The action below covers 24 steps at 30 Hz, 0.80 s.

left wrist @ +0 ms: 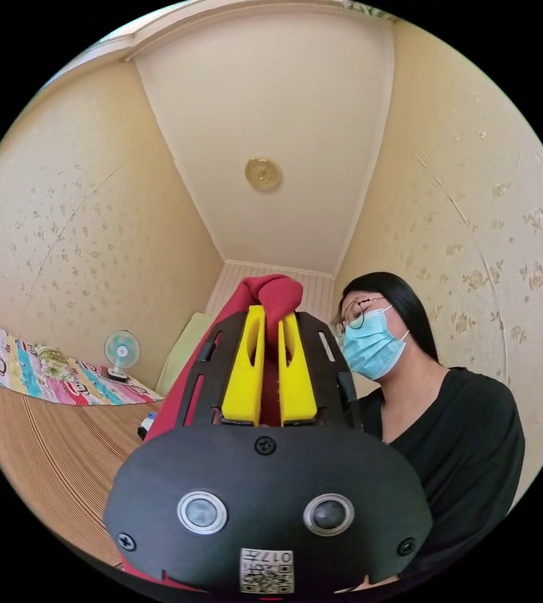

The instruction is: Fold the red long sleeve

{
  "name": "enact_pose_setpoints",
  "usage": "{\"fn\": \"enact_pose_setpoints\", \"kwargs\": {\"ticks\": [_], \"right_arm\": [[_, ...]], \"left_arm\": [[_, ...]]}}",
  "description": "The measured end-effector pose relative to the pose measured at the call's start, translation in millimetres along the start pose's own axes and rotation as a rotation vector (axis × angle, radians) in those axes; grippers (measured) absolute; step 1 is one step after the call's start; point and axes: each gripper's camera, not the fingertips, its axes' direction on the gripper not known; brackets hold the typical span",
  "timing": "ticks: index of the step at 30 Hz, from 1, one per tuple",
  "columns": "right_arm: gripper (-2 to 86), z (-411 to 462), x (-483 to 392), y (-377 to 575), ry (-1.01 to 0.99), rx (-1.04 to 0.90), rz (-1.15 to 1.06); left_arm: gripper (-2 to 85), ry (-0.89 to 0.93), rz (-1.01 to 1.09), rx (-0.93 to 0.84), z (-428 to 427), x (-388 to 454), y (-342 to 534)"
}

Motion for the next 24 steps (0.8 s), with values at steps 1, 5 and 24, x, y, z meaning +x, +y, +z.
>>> {"fn": "enact_pose_setpoints", "kwargs": {"ticks": [1, 5, 24], "right_arm": [[5.1, -6.0, -9.2, -3.4, 0.038, 0.02, -0.006], [2.9, -79.8, -28.3, -19.0, 0.351, 0.203, 0.082], [0.7, -232.1, -314.9, -164.3, 1.124, 0.81, -0.382]], "left_arm": [[3.1, -0.006, -0.004, 0.013, -1.8, 1.6, -1.6], [3.0, 0.089, 0.003, 0.024, -4.8, 12.3, -19.8], [1.6, -0.597, 0.258, -0.315, 52.6, 116.1, -105.2]]}}
